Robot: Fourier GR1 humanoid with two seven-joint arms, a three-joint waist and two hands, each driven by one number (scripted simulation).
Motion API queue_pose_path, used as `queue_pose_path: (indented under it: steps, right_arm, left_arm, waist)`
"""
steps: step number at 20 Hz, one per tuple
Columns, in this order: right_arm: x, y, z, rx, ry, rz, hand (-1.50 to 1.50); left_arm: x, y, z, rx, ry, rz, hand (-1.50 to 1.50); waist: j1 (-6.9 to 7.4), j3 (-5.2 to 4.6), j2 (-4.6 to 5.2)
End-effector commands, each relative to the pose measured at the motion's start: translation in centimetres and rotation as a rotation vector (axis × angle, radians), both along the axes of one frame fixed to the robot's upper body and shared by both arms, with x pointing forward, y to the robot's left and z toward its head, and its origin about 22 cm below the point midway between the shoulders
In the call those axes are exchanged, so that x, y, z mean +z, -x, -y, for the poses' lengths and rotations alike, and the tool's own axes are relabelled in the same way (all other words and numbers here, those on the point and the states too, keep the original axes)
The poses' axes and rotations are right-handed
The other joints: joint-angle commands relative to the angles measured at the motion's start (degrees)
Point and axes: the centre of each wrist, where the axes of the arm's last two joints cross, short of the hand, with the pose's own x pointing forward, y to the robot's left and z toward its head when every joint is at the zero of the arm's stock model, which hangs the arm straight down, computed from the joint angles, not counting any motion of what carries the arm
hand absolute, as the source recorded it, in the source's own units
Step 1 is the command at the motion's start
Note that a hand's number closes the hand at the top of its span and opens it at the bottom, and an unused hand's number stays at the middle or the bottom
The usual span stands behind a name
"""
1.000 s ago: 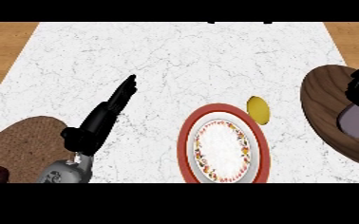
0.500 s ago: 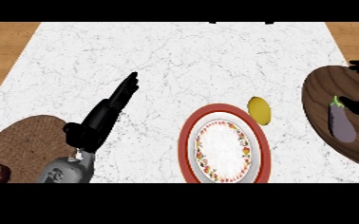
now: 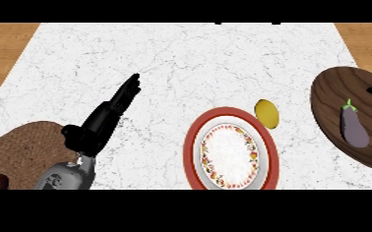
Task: Pick the eggplant from the plate and place it in the bowl
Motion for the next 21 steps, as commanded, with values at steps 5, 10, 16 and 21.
queue_pose_path:
  steps: [5, 10, 16, 21]
  right_arm:
    - [1.6, 5.1, 7.4, -0.153, -0.192, 0.077, -1.5]
    - [0.8, 11.3, 11.6, -0.222, -0.24, 0.178, -1.5]
    - [1.6, 16.6, 14.4, -0.235, -0.286, 0.204, -1.5]
    - [1.7, 20.2, 15.6, -0.171, -0.31, 0.174, -1.5]
  left_arm:
    - [1.0, 0.7, 0.7, -0.004, 0.02, 0.007, 0.0]
    - [0.2, -0.9, 0.6, 0.008, 0.017, 0.016, 0.0]
    - [-0.7, 0.5, 1.0, -0.008, 0.018, 0.001, 0.0]
    - [0.1, 0.6, 0.7, -0.007, 0.005, 0.012, 0.0]
  waist:
    - [0.19, 0.02, 0.01]
    - [-0.19, 0.17, 0.37]
    - [0.64, 0.46, 0.53]
    - [0.37, 0.54, 0.31]
